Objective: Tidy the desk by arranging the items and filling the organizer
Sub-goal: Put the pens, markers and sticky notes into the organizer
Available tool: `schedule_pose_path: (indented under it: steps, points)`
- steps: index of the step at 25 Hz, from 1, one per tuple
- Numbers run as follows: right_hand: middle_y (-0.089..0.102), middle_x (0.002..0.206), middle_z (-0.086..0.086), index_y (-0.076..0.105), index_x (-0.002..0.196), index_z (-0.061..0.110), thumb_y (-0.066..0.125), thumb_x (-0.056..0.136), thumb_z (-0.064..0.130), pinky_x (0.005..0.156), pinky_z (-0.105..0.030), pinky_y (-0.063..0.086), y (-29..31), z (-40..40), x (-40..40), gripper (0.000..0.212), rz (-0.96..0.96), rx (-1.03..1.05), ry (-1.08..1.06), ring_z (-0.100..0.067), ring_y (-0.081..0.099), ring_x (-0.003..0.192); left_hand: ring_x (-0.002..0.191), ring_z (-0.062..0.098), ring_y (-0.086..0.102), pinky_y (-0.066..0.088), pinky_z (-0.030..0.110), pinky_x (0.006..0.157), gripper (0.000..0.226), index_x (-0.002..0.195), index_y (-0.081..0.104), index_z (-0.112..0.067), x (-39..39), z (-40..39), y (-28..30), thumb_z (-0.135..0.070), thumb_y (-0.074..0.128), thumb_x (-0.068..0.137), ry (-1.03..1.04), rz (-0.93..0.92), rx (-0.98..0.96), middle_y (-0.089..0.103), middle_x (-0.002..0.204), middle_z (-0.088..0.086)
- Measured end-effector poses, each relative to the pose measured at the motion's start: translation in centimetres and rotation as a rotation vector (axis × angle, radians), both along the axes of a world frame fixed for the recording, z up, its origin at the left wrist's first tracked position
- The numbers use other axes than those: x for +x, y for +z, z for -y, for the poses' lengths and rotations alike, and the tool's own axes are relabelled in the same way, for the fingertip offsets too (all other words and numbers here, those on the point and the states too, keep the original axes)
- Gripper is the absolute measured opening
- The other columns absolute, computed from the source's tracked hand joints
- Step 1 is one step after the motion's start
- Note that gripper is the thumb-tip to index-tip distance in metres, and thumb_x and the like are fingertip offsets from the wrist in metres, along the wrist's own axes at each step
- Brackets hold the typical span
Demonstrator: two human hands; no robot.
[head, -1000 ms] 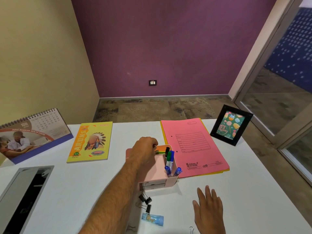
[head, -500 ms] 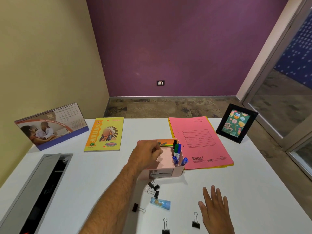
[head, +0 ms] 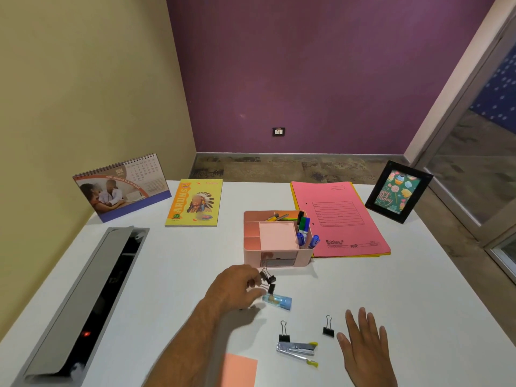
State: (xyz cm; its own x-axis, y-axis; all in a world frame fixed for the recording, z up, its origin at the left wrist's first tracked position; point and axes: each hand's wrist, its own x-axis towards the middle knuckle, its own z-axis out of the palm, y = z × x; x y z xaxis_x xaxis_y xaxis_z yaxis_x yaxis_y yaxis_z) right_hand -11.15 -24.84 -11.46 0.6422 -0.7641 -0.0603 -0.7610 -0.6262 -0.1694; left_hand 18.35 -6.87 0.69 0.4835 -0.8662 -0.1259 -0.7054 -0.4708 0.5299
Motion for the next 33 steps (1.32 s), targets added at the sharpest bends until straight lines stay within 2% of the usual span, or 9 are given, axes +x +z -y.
schedule_pose_path:
  steps: [7,13,16,19,23,26,27,30,33]
  points:
    - [0.045,0.147,-0.017,0.037,0.143,0.02,0.007,0.096,0.059,0.107,-0.05,0.016,0.0,-0.8,-1.0,0.068,-0.104,0.117,0.024,-0.03,0.026,0.137,0.095,0.009,0.049,0.046,0.03,0.083,0.073,0.102,0.056,-0.033,-4.1,-6.7,-4.6,-0.069,0.077,0.043,-0.245,0.012,0.407,0.055,0.096,-0.015]
    - [-0.001,0.163,-0.006,0.006,0.153,0.026,-0.032,0.067,0.073,0.118,-0.047,-0.002,0.0,-0.8,-1.2,0.105,-0.154,0.086,0.039,-0.026,-0.002,0.15,0.099,0.015,0.045,0.036,0.03,0.082,0.056,0.092,0.051,-0.027,-6.0,-7.6,-4.3,-0.05,0.084,0.054,-0.192,0.126,0.439,0.051,0.102,-0.008]
    - [-0.006,0.163,-0.005,0.002,0.154,0.027,-0.036,0.061,0.074,0.119,-0.047,-0.002,1.1,-0.9,-1.0,0.11,-0.18,0.106,0.043,-0.026,-0.007,0.15,0.085,0.013,0.046,0.031,0.02,0.064,0.05,0.083,0.045,-0.031,-6.4,-7.6,-4.2,-0.039,0.087,0.056,-0.104,0.029,0.412,0.05,0.09,-0.012]
    - [0.004,0.163,-0.004,0.017,0.153,0.026,-0.014,0.071,0.072,0.119,-0.047,0.001,2.0,-0.8,-0.7,0.1,-0.087,0.169,0.007,-0.024,0.0,0.15,0.068,0.003,0.048,0.033,0.017,0.054,0.039,0.079,0.052,-0.034,-6.2,-7.5,-4.0,-0.025,0.085,0.059,0.01,-0.177,0.329,0.052,0.078,-0.015]
    - [0.05,0.144,-0.008,0.06,0.128,0.018,0.03,0.084,0.068,0.113,-0.049,0.026,3.9,-2.5,0.8,0.073,0.329,0.194,-0.054,-0.025,0.039,0.137,0.057,0.004,0.057,0.046,0.018,0.053,0.02,0.072,0.065,-0.028,-5.5,-6.2,-2.6,-0.016,0.08,0.066,0.087,-0.42,0.182,0.059,0.07,-0.01]
    - [0.059,0.125,-0.002,0.065,0.116,0.016,0.071,0.085,0.031,0.092,-0.009,0.041,6.8,-5.7,3.7,0.035,0.704,0.381,-0.071,0.011,0.05,0.112,0.048,0.008,0.057,0.045,0.022,0.049,0.025,0.07,0.063,-0.023,-4.5,-4.7,-1.2,-0.007,0.081,0.07,0.123,-0.612,-0.026,0.062,0.068,-0.007]
    - [0.062,0.119,-0.001,0.065,0.115,0.017,0.076,0.082,0.016,0.081,-0.004,0.044,7.7,-6.5,4.8,0.035,0.744,0.524,-0.075,0.012,0.055,0.102,0.047,0.009,0.057,0.044,0.023,0.049,0.024,0.072,0.062,-0.019,-4.2,-4.1,-0.9,-0.004,0.081,0.072,0.15,-0.662,-0.102,0.063,0.067,-0.007]
    - [0.075,0.091,-0.005,0.065,0.108,0.016,0.076,0.078,0.0,0.068,-0.022,0.055,9.3,-7.6,8.0,0.035,0.818,0.917,-0.118,-0.01,0.07,0.078,0.058,0.02,0.065,0.049,0.031,0.054,0.021,0.078,0.062,-0.012,-3.9,-2.3,-0.3,-0.007,0.082,0.073,0.272,-0.758,-0.303,0.065,0.076,0.003]
    - [0.077,0.086,-0.009,0.067,0.098,0.005,0.068,0.082,-0.007,0.06,-0.029,0.055,10.9,-7.3,10.5,0.021,0.903,1.006,-0.165,-0.026,0.072,0.079,0.068,0.025,0.07,0.055,0.034,0.057,0.023,0.081,0.064,-0.01,-3.5,-1.3,-0.4,-0.013,0.085,0.072,0.358,-0.783,-0.402,0.064,0.084,0.005]
